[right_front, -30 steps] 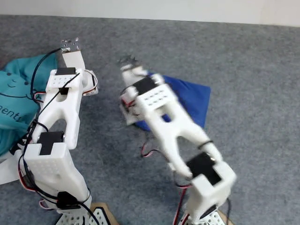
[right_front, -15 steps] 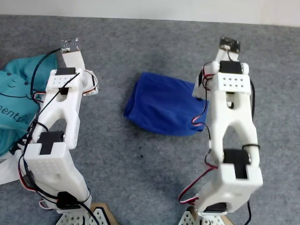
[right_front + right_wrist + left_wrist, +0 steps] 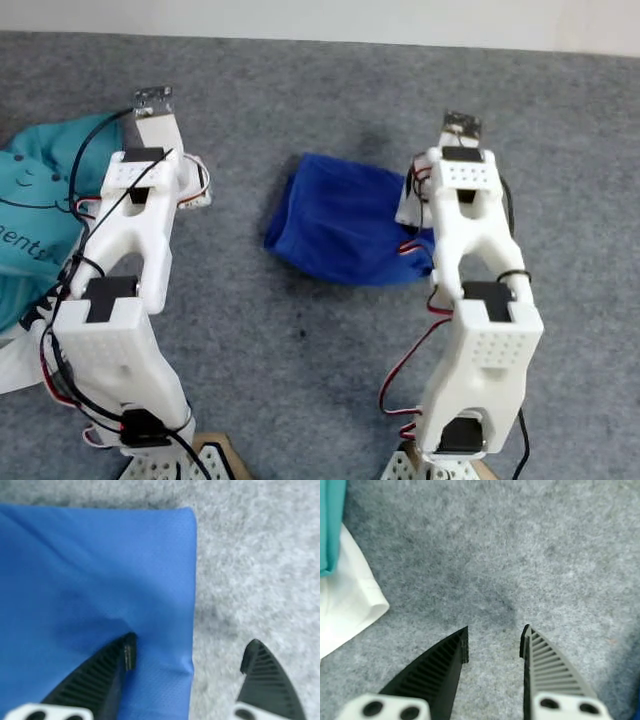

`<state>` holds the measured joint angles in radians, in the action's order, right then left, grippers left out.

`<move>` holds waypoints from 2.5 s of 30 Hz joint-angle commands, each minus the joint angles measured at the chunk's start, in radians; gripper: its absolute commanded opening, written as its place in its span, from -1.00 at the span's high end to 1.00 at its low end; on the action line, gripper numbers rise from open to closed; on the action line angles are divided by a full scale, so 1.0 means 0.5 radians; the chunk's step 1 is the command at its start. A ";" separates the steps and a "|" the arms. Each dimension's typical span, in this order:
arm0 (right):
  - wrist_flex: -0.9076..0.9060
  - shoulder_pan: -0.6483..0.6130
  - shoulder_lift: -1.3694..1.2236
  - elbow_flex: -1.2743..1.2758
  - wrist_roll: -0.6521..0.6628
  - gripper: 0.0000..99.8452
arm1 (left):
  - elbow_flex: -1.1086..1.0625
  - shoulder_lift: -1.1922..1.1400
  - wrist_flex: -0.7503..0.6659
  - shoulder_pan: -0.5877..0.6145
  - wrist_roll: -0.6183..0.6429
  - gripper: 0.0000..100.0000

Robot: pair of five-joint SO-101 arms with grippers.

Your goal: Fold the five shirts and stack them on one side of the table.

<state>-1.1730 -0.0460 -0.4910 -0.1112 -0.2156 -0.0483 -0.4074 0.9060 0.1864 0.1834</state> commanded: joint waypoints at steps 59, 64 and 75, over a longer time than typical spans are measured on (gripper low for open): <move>0.087 3.006 0.124 -0.483 0.562 0.99 | 0.029 0.014 -0.031 -0.023 -0.068 0.63; 0.091 3.015 0.109 -0.407 0.565 0.98 | 0.029 0.014 -0.031 -0.023 -0.068 0.63; 0.084 2.843 0.253 -0.443 0.298 0.71 | 0.029 0.011 -0.031 -0.023 -0.068 0.63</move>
<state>-1.1347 1.4131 -0.4757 -0.2862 0.0008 -0.0483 -0.4074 0.9045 0.1864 0.1603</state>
